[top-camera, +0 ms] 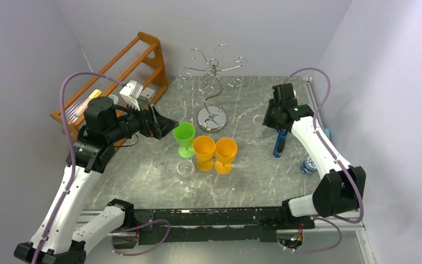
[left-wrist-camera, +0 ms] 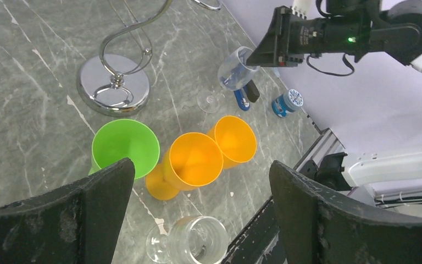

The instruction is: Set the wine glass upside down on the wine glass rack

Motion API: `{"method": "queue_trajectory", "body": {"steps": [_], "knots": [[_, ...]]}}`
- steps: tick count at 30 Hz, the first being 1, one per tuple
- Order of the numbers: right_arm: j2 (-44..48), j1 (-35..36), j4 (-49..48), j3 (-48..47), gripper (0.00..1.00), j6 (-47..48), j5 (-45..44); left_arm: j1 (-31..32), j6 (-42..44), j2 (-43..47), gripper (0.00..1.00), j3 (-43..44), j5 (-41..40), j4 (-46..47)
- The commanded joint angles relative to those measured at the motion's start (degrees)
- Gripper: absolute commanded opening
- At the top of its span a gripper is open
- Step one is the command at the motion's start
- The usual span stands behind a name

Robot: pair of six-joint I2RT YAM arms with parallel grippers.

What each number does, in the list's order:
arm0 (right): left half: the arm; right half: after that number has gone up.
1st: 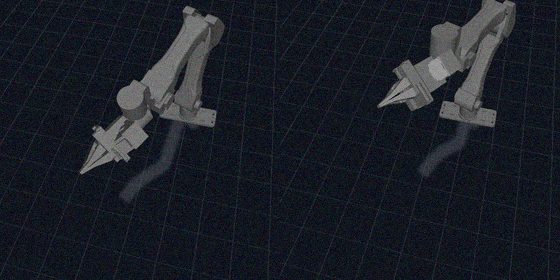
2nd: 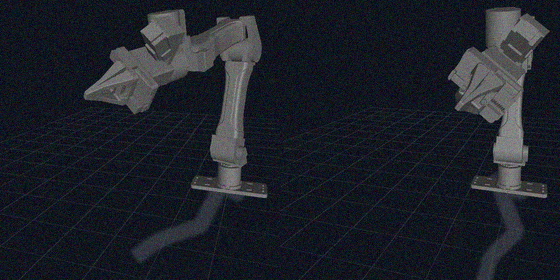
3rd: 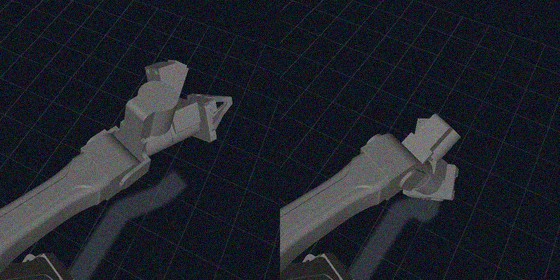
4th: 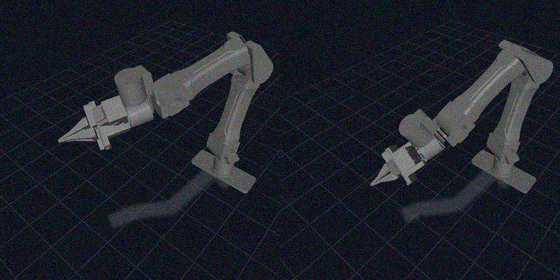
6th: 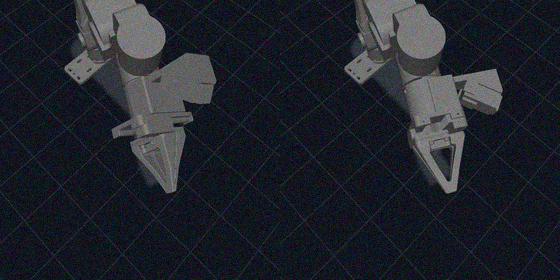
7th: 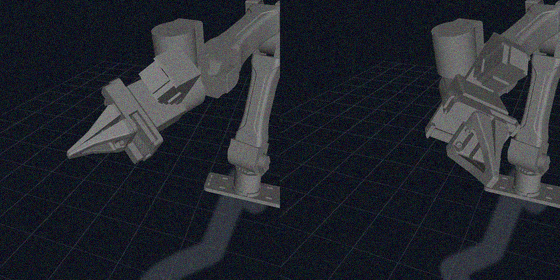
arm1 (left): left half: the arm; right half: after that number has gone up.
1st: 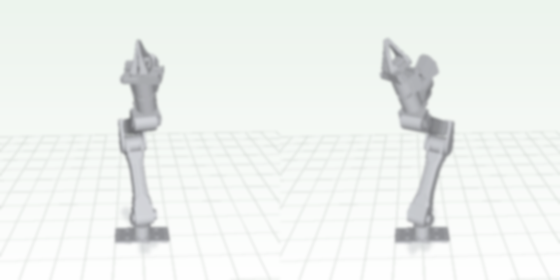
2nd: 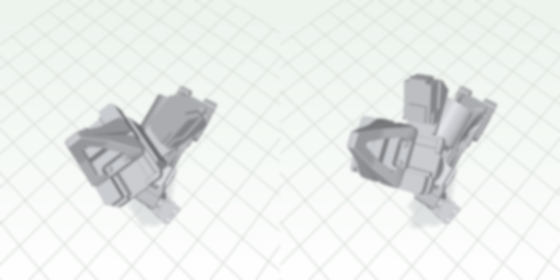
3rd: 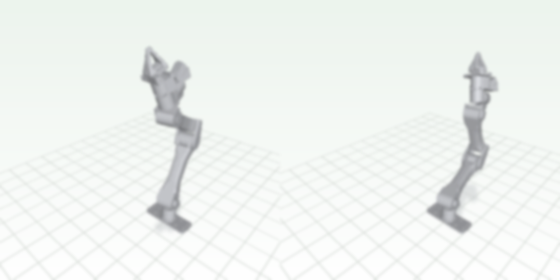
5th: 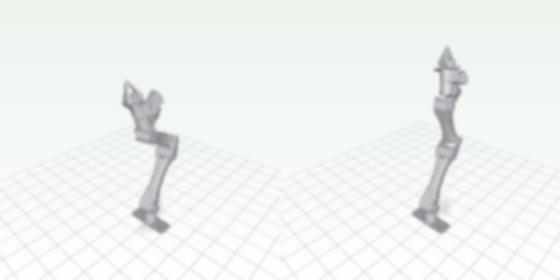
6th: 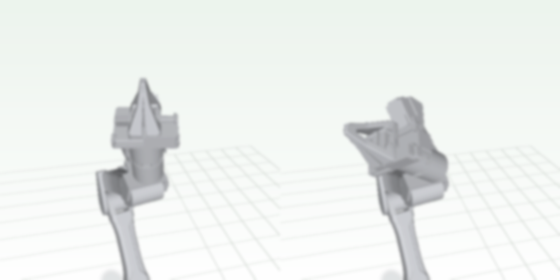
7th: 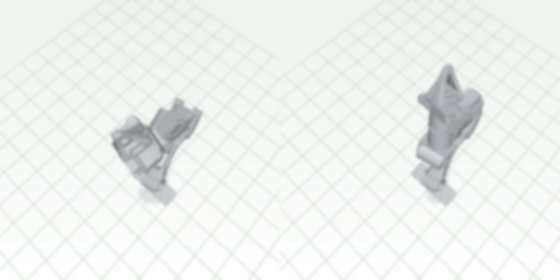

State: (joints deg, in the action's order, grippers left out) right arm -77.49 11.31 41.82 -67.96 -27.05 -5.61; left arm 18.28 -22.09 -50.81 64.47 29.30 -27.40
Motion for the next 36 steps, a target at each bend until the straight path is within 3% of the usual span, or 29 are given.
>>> {"method": "queue_trajectory", "body": {"steps": [1, 4, 11, 15, 24, 30, 36], "knots": [[-3.8, 2.48, 0.71, -3.49, 0.18, 1.53, -6.83, 0.33, 0.47, -0.07, 0.96, 1.84, 3.01, -1.92], [-5.29, 4.4, 2.91, -5.61, 0.01, 1.96, -10.82, 0.35, 0.02, -0.14, 0.96, 2.17, 2.61, -2.65], [0.1, 6.31, 5.27, -9.19, 0.0, 0.62, -17.4, 0.35, -6.59, -1.36, 0.96, 1.96, 2.79, 1.09], [8.41, 6.42, 0.59, -9.44, 0.0, -0.71, -19.67, 0.35, -13.09, -3.01, 0.96, 2.99, 2.17, 6.62], [26.82, 6.44, -24.03, -0.13, 0.0, -4.36, -17.83, 0.79, -28.07, -10.25, 0.92, 6.94, 1.14, 22.88], [35.07, 6.5, -42.97, 6.65, 0.0, -4.76, -8.23, 3.16, -27.06, -15.35, 0.92, 14.66, -1.74, 23.21], [38.29, 6.49, -55.98, 11.47, 0.0, -10.19, 4.99, 10.67, -34.06, -18.67, 0.96, 13.76, -4.72, 34.86]]}}
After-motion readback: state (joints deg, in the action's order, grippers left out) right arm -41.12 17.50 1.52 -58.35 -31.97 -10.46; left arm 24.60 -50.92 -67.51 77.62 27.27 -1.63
